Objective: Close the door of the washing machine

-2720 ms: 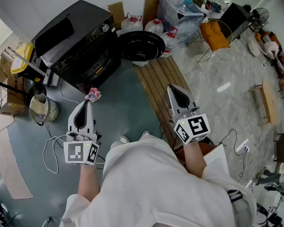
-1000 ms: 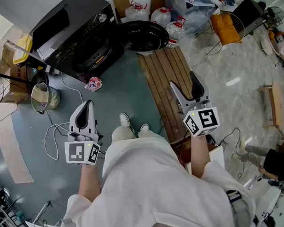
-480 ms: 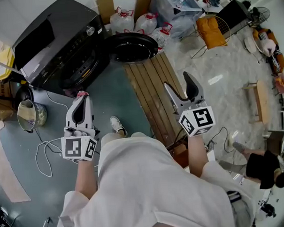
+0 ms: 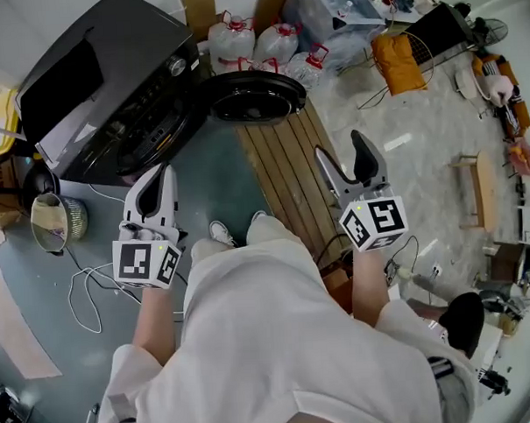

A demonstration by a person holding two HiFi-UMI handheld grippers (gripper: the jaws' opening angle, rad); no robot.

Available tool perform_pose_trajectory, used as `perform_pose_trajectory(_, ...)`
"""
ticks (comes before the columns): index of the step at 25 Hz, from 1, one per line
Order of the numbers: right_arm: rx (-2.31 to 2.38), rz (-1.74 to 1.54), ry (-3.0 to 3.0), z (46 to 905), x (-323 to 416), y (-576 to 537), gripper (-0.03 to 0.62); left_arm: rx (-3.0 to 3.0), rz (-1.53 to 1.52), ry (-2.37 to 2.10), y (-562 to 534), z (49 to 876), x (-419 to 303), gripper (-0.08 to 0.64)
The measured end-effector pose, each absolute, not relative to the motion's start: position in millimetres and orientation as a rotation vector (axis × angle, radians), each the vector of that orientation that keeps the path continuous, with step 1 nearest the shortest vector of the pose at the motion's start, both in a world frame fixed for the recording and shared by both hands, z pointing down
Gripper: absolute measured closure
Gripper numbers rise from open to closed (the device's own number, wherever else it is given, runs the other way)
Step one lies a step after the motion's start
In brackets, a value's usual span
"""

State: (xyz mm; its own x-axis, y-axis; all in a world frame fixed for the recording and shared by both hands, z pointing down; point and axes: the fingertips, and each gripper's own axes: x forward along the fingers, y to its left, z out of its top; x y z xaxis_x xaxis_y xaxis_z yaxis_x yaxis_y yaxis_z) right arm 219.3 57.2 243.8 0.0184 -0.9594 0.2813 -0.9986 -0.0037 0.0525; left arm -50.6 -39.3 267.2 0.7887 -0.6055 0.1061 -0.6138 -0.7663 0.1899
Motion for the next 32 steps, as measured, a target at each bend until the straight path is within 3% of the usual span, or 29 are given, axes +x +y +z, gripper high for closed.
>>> perform_pose_trajectory(14, 1.75, 0.278, -2.083, 317, 291, -69, 0.282, 2.658, 0.149, -1.23, -94, 259, -25, 0.557)
perform_pose_trajectory(32, 1.244, 0.243, -1.947, 519, 321, -182, 0.266, 2.499, 0.288, -1.272, -124, 363, -5, 0.557)
